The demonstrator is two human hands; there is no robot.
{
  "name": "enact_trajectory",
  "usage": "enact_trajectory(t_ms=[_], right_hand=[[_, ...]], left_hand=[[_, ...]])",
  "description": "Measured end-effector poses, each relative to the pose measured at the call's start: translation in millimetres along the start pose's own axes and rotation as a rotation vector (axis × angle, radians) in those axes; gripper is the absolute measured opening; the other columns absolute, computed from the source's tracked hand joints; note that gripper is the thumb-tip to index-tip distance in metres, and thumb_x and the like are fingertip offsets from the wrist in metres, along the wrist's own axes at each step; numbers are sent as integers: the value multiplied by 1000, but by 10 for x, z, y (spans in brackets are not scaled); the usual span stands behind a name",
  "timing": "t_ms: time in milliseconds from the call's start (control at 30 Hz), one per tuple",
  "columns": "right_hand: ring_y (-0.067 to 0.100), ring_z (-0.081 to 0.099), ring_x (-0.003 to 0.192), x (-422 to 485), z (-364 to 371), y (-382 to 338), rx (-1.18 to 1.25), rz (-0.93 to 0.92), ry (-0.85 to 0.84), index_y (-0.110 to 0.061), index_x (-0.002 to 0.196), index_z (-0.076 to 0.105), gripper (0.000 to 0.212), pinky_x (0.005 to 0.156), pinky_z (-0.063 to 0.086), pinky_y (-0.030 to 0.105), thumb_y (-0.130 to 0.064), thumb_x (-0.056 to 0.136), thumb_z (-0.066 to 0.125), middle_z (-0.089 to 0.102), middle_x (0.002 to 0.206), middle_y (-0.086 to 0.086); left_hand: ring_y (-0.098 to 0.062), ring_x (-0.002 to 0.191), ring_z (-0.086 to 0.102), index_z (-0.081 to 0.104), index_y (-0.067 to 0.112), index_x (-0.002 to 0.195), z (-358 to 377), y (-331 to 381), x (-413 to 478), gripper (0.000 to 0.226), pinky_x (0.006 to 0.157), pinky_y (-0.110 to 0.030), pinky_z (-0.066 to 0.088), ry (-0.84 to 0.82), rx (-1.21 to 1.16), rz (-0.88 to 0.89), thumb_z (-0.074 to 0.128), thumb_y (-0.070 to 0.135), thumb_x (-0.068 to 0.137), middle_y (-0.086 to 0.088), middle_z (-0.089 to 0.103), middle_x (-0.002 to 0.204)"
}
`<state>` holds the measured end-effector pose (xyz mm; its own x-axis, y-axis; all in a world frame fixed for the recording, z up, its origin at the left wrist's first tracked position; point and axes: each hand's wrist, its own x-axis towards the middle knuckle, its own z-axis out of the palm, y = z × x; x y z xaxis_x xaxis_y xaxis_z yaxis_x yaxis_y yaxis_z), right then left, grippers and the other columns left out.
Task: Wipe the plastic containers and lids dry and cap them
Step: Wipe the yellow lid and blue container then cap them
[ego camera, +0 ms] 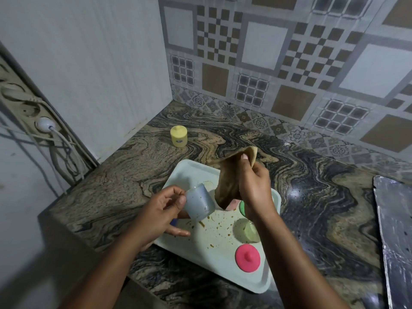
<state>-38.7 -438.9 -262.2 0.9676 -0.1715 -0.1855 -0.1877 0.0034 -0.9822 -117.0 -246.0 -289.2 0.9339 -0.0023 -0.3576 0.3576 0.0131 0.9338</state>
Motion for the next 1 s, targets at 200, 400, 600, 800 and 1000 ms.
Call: enact_trajectory(t_ms=[200, 400, 600, 800, 1000], right_hand=[[20, 62, 74, -311, 130, 217, -572, -417, -407, -25, 114, 68, 35, 69, 47, 39, -44, 98, 43, 72, 84, -2], [12, 25, 152, -259, 33, 187, -723, -688, -637, -25, 158, 35, 59, 116, 36, 26, -20, 101, 51, 26, 166, 1], [11, 44, 144, -189, -92, 44, -627, -845, -796, -16, 152, 46, 52, 110, 44, 24, -12, 101, 54, 34, 164, -3], [17, 53, 138, -325, -337, 115, -532, -873, -807, 1, 114, 72, 29, 110, 43, 22, 9, 94, 52, 77, 101, 17], [16, 70, 70, -422, -348, 203, 99, -83, -450, -16, 75, 78, 36, 71, 54, 28, -24, 101, 55, 75, 72, 4]], left_hand=[[-21, 82, 74, 62, 16, 95, 118, 20, 36, 13, 61, -49, 61, 105, -130, -9, 53, 22, 101, -16, 64, 102], [-26, 87, 74, 63, 13, 117, 25, 110, 38, 23, 63, -43, 61, 33, -330, -33, 50, 19, 99, -7, 74, 106], [-21, 81, 76, 65, 7, 103, -28, 174, -3, 17, 58, -37, 62, 32, -289, 17, 57, 16, 90, -4, 77, 90], [-19, 78, 75, 63, 4, 96, -115, 198, 0, 11, 55, -34, 60, 107, -192, 28, 60, 15, 94, -5, 74, 87], [-40, 110, 66, 59, 8, 118, -124, 120, -54, 46, 71, -51, 61, 4, -258, -114, 59, 39, 84, -14, 57, 129]])
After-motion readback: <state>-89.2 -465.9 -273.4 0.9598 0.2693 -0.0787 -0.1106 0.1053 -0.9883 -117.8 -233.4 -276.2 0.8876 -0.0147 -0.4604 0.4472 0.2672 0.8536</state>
